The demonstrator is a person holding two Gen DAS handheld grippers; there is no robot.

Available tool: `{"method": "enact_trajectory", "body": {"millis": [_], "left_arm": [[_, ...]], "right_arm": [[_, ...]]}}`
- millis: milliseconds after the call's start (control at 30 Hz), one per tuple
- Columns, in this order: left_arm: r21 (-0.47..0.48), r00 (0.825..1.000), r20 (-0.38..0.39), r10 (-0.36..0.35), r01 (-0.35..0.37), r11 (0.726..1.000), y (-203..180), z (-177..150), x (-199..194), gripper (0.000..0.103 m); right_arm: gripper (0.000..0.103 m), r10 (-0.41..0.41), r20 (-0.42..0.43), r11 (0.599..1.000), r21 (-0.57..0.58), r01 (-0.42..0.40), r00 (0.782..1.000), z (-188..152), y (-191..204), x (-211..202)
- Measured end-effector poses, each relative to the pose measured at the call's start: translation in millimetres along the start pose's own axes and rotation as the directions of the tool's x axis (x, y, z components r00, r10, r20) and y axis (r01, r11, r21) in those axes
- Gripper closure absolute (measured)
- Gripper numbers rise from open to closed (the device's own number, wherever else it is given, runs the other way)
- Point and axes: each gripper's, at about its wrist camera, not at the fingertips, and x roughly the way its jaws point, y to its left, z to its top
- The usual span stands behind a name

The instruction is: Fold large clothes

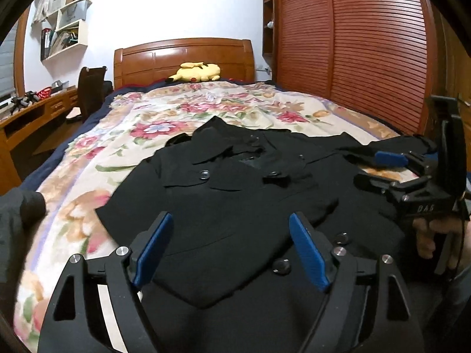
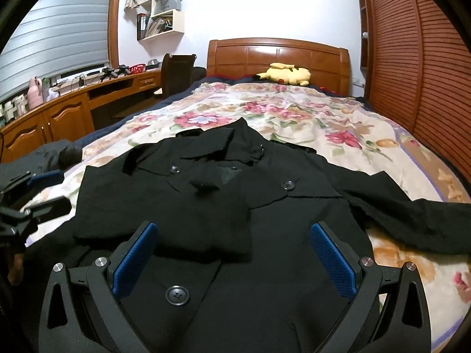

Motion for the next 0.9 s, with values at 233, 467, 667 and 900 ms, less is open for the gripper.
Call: {"method": "enact_trajectory", "body": {"millis": [233,467,667,900], "left_arm": [[-0.013,1.000,-0.027,0.012,-0.012,1.000,20.3,-12.3,3.5,0.017],[-0.008,0.999,-0.034,0.028,-0.028,1.000,24.2,-20.6,0.3,0.017],[-0.028,0.999,-0.047,0.020,-0.022,0.999,32.3,-23.8,1.0,0.017],[-0.025,0.999,-0.041,0.034,-0.035,0.999,33.1,-25.7,-1.5,0.016]], "right_arm": [[0.007,0.004,-0.023,1.000,-0.026,-0.005,1.000,3.4,-1.0,17.2],[0.010,0.008,-0.113,0.999,-0.031,-0.012,0.994,4.5,-10.9,54.3],[0.012,0.060,-0.235,0.997,0.055,-0.049,0.970,4.3,-27.9,92.1],[0.062,0.097,-0.275,0.995,0.049,-0.087,0.957,4.7,-25.8,103.2]]}}
